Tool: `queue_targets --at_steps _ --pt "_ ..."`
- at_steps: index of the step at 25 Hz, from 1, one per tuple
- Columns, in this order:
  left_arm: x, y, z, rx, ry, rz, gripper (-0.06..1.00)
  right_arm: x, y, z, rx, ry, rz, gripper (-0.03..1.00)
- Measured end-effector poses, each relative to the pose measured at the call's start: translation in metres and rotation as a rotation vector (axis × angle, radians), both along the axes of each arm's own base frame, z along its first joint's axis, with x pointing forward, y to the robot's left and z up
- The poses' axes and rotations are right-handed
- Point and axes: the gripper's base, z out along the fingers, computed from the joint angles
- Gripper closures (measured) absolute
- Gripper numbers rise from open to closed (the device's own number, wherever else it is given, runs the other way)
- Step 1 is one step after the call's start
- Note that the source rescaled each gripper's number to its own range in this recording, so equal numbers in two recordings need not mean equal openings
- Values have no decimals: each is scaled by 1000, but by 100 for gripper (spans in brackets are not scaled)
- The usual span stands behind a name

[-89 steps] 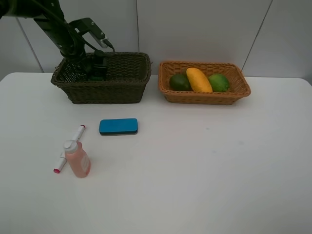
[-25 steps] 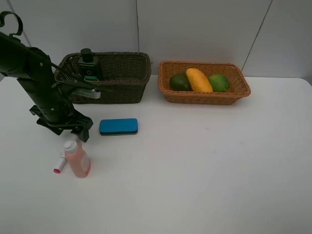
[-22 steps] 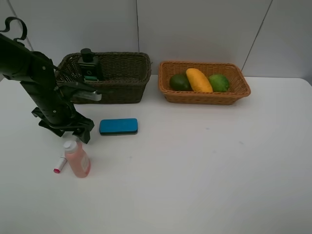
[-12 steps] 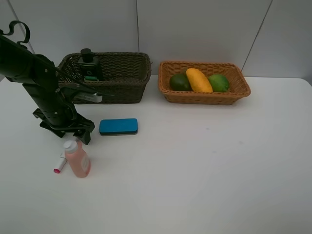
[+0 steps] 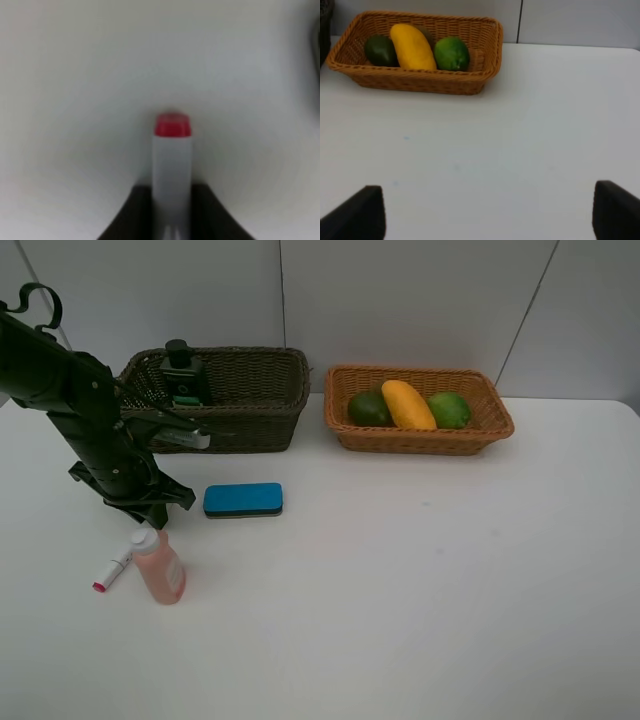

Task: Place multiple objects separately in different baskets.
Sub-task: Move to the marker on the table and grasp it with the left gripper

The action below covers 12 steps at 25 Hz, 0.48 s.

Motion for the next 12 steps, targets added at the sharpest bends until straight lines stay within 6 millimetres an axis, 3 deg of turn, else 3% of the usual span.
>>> queue_targets --at_steps 12 --pt "0 0 0 -1 4 2 92 0 0 0 0 0 0 -2"
